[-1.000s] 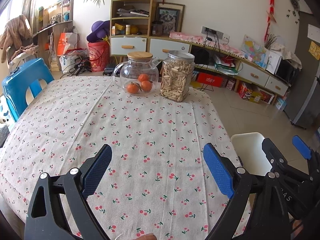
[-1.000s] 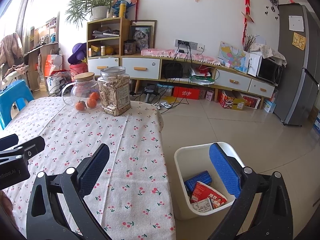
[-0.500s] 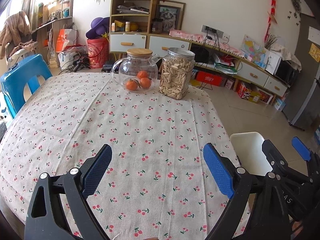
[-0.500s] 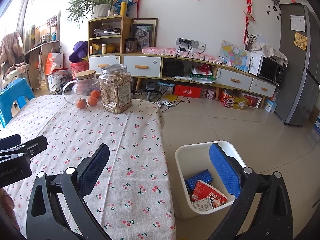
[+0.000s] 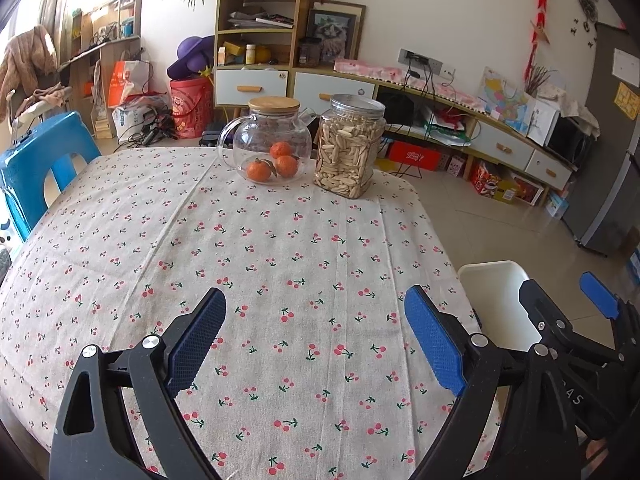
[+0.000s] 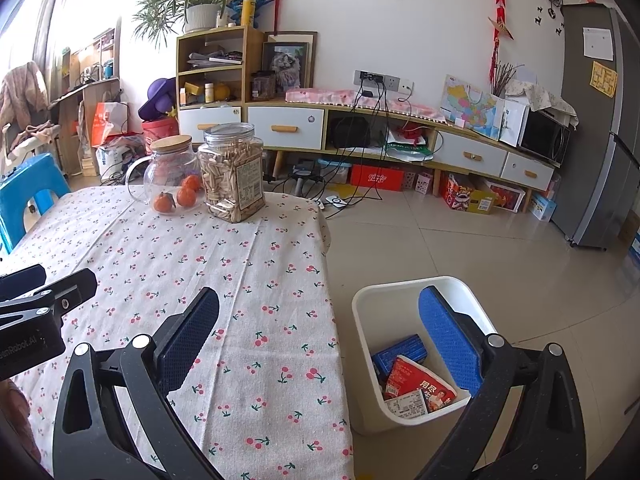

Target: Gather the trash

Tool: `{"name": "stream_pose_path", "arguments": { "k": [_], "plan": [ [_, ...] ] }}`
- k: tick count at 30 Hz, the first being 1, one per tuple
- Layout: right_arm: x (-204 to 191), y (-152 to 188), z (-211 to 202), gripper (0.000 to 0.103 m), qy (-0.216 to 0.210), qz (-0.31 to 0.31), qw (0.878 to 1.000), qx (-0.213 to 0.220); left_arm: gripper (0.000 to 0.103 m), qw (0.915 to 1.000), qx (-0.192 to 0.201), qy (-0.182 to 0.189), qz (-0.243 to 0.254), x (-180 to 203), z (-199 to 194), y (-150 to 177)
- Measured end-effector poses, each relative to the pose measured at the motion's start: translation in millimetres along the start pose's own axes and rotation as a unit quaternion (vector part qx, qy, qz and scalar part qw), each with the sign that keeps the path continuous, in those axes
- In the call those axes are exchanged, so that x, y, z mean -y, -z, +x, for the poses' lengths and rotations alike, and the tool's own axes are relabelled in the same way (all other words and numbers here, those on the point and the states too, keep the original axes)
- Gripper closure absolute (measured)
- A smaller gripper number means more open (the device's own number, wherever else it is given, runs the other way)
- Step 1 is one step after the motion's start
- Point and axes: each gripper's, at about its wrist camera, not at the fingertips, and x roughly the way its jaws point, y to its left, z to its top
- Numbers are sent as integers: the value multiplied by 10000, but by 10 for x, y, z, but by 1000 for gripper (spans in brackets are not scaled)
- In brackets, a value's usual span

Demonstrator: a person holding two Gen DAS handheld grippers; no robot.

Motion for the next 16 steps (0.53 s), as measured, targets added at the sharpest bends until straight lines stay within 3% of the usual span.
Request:
{"name": "stream_pose_path", "arguments": {
  "k": [2,8,16],
  "plan": [
    [-1,2,0,7,-2,-7,10000,5,27,10000,6,45,62,23,1,9],
    [4,-3,-4,7,14,9,10000,15,27,10000,-10,46,34,12,12,15],
    [24,-26,-17,7,61,42,10000,55,12,9999,-162,-42,-36,-12,51,4]
  ]
}}
